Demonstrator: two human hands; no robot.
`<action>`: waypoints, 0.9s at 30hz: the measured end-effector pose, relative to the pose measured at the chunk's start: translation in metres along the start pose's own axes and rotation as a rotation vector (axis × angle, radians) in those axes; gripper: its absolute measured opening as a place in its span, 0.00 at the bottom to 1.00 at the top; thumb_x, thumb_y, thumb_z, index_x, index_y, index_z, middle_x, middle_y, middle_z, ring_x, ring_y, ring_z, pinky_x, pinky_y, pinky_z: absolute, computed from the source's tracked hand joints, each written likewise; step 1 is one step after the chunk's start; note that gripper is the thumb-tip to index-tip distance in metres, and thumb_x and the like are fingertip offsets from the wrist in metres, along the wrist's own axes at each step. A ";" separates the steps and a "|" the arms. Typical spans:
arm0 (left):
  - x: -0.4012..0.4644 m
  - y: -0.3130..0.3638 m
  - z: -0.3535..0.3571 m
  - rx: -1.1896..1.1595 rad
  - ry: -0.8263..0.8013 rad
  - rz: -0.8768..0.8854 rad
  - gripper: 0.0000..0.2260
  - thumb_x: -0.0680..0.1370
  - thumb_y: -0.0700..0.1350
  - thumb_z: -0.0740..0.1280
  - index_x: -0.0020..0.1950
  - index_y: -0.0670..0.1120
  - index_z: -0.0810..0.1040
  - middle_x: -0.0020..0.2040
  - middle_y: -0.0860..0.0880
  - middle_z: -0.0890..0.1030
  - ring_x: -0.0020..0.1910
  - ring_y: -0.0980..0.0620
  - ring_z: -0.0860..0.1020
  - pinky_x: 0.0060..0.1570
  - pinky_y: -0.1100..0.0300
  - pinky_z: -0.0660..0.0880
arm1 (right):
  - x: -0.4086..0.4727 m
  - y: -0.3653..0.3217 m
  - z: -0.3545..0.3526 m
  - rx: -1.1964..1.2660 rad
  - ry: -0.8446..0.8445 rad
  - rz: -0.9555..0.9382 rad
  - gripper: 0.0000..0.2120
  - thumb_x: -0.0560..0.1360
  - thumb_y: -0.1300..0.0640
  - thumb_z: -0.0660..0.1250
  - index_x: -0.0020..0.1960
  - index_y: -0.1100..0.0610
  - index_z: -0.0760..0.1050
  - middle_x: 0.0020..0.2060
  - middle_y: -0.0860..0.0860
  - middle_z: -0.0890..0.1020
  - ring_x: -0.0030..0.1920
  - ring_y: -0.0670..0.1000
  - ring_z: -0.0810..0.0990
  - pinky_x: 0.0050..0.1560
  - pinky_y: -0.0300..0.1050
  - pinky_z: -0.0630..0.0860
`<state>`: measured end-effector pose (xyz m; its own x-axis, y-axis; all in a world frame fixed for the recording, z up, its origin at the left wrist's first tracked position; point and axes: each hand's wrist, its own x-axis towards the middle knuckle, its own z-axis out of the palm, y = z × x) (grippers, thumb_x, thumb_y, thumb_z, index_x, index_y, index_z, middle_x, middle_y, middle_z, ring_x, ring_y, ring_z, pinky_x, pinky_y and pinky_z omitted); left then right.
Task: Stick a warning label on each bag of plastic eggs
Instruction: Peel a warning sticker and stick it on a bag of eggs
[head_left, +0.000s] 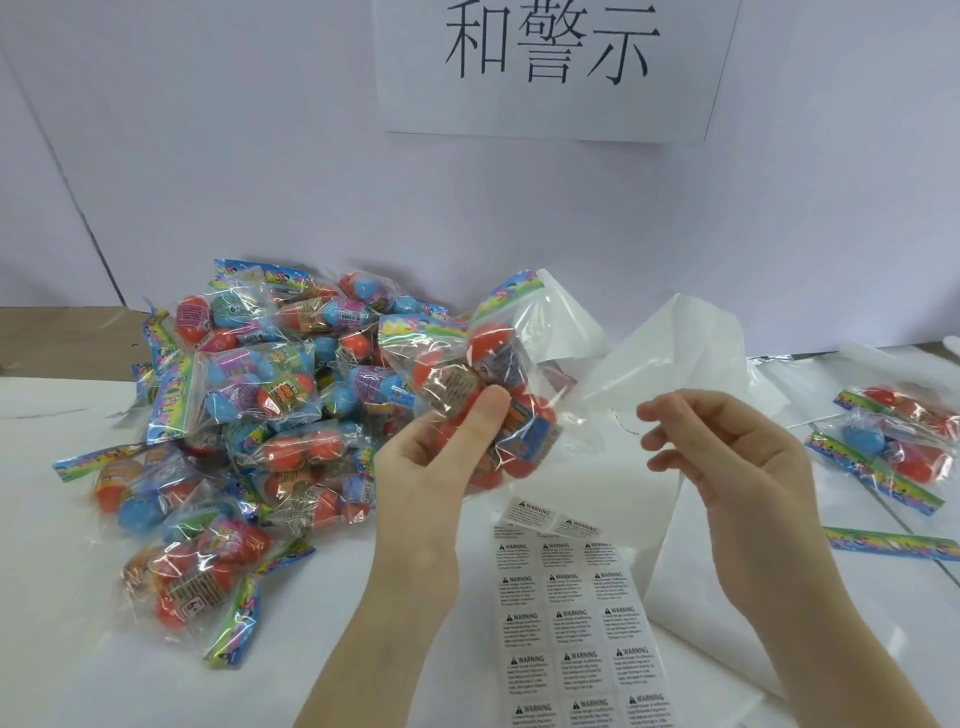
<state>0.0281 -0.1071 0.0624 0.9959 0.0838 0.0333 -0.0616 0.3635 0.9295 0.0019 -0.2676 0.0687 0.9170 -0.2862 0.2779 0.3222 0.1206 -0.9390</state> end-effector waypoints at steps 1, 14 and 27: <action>0.000 -0.001 0.000 0.010 -0.017 0.001 0.12 0.54 0.57 0.72 0.29 0.50 0.83 0.31 0.49 0.83 0.29 0.55 0.79 0.32 0.66 0.77 | -0.001 0.001 0.001 -0.018 -0.032 0.019 0.12 0.54 0.52 0.78 0.37 0.50 0.84 0.34 0.48 0.83 0.32 0.44 0.78 0.34 0.33 0.74; -0.007 -0.007 0.007 0.093 -0.197 -0.036 0.13 0.56 0.53 0.73 0.34 0.47 0.84 0.32 0.49 0.83 0.30 0.56 0.78 0.32 0.65 0.76 | -0.008 -0.001 0.015 -0.069 -0.111 0.012 0.08 0.57 0.50 0.71 0.33 0.52 0.84 0.27 0.50 0.83 0.28 0.42 0.77 0.33 0.31 0.73; 0.007 -0.005 -0.001 -0.197 0.124 -0.064 0.13 0.60 0.50 0.69 0.39 0.44 0.81 0.34 0.50 0.83 0.34 0.55 0.79 0.36 0.65 0.78 | 0.002 0.015 -0.004 -1.030 -0.188 -0.368 0.29 0.48 0.29 0.73 0.44 0.41 0.72 0.44 0.37 0.73 0.45 0.42 0.67 0.48 0.41 0.59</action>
<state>0.0351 -0.1075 0.0573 0.9833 0.1636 -0.0795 -0.0229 0.5450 0.8381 0.0076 -0.2706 0.0539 0.8546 0.0174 0.5189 0.3130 -0.8147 -0.4881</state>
